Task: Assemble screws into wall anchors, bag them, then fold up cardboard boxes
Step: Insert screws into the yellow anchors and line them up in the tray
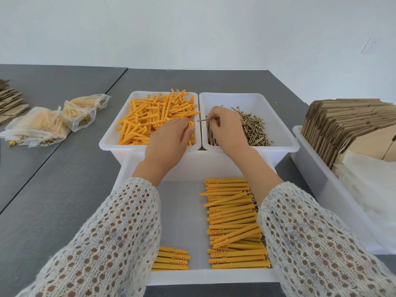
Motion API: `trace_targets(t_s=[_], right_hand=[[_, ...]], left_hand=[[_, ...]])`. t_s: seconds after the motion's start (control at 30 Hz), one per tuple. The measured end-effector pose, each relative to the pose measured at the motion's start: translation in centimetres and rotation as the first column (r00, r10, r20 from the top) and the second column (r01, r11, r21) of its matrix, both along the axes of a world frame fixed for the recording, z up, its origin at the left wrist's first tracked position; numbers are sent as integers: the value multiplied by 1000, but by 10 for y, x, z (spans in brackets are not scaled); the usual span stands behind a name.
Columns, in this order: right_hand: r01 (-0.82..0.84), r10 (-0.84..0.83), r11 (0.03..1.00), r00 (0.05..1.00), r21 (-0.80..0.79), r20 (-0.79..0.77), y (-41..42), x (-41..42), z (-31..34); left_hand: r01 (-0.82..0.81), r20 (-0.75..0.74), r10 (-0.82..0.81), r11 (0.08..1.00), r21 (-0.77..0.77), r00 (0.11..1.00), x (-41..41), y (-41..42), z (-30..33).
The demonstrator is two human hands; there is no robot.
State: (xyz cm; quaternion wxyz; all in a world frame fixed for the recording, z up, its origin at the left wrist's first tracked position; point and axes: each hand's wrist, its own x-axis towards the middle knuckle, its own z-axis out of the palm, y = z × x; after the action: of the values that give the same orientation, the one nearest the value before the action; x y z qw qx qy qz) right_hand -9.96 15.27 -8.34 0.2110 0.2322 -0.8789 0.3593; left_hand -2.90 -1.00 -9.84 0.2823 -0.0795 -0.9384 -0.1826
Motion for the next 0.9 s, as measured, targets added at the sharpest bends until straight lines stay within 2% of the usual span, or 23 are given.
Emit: trace_targets(t_s=[0.07, 0.2, 0.37, 0.47, 0.6, 0.9], right_hand=[[-19, 20, 999, 1000, -38, 12, -1, 1, 0], [15, 7, 977, 995, -211, 101, -3, 5, 2], [36, 84, 899, 964, -436, 253, -12, 11, 6], [19, 138, 882, 945, -470, 298, -17, 17, 12], [-18, 172, 863, 950, -505, 260, -20, 26, 21], [-6, 317, 620, 917, -785, 244, -23, 32, 37]], left_hand=[[3, 1, -3, 1000, 1, 1000, 0, 0, 0], [2, -5, -2, 1000, -1, 1000, -1, 0, -1], [-2, -4, 2, 1000, -3, 1000, -2, 0, -1], [-1, -9, 1, 1000, -3, 1000, -2, 0, -2], [-1, -15, 1, 1000, -6, 1000, -1, 0, -1], [1, -26, -1, 1000, 5, 1000, -1, 0, -1]])
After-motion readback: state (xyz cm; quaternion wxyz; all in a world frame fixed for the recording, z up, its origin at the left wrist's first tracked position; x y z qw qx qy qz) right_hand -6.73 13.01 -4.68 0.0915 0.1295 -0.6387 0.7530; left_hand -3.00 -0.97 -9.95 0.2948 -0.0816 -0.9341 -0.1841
